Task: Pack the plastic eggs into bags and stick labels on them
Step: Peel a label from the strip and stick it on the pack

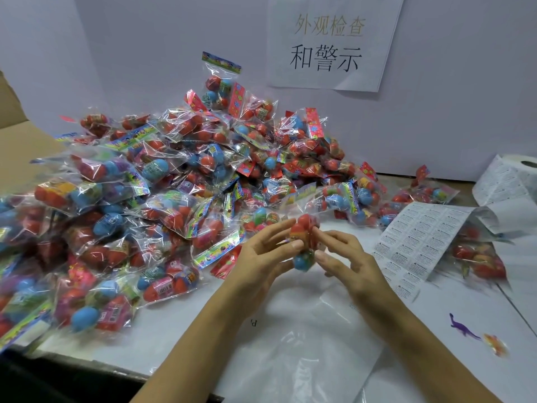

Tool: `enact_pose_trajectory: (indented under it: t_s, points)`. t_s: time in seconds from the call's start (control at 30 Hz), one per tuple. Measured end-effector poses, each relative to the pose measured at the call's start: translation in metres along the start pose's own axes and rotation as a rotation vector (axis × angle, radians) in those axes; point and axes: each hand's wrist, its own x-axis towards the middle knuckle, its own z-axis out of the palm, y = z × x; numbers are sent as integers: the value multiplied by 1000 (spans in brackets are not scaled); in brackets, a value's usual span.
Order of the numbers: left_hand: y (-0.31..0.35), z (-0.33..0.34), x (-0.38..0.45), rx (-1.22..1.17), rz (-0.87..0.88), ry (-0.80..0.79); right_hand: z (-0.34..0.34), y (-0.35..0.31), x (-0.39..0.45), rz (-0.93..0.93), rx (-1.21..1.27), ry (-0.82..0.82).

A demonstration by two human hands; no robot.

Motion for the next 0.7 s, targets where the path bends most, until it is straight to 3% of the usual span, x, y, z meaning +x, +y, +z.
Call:
enact_pose_trajectory:
  t_s: [0.2, 0.37, 0.53, 0.7]
  points:
    - [-3, -1, 3, -13, -35, 91, -6, 2, 4, 29, 64, 192]
    - [-8, 2, 2, 31, -62, 3, -14, 3, 7, 155, 139, 89]
    - [-17, 5, 1, 263, -21, 54, -27, -3, 8, 154, 73, 171]
    - [-25, 9, -3, 426, 86, -140, -46, -11, -12, 245, 71, 203]
